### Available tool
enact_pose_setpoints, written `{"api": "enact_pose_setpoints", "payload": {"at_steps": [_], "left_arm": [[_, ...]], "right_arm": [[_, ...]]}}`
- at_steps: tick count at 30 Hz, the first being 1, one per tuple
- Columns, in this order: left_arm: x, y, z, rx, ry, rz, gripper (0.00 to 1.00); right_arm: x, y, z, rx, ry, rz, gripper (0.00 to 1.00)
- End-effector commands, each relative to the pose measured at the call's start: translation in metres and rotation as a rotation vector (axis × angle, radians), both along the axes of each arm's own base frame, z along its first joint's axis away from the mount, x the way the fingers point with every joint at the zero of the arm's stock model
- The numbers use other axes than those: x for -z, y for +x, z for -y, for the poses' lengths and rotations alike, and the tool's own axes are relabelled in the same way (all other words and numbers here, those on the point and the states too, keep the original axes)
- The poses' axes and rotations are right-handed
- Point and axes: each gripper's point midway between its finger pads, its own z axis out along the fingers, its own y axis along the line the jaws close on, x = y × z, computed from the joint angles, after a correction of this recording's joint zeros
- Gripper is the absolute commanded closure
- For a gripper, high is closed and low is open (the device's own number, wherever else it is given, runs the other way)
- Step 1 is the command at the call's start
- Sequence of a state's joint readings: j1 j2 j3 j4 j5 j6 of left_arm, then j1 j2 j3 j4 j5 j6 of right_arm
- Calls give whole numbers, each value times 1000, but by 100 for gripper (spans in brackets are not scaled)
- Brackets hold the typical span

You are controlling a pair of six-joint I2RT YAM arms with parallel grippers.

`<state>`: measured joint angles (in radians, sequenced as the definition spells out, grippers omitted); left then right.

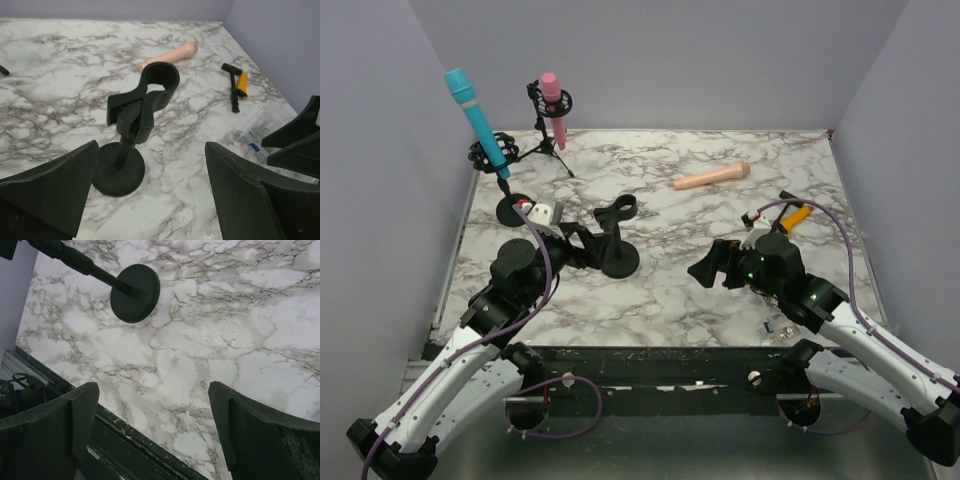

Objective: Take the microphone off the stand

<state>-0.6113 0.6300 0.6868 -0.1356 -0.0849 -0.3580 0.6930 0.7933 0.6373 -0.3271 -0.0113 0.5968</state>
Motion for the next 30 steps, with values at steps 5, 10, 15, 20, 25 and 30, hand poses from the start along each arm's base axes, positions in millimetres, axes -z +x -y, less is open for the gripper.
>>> {"api": "enact_pose_setpoints", "payload": {"at_steps": [5,10,15,20,25,30], "left_arm": [[64,-11,32,138,-69,-158,4],[64,8,31,87,-8,-138,1],[64,25,25,32,93,-136,1],[49,42,17,2,205,-88,1],[33,62,0,-42,311,-119,1],[26,61,28,172,340,-134,1]], "right_arm": [[12,4,-11,-51,-9,10,0],[10,0,-9,-47,5,13,0],[6,-3,-1,-26,10,30,0],[4,-4,0,-24,11,35,0],[-1,-5,1,-24,8,33,0],[-2,-4,3,-18,5,41,0]]}}
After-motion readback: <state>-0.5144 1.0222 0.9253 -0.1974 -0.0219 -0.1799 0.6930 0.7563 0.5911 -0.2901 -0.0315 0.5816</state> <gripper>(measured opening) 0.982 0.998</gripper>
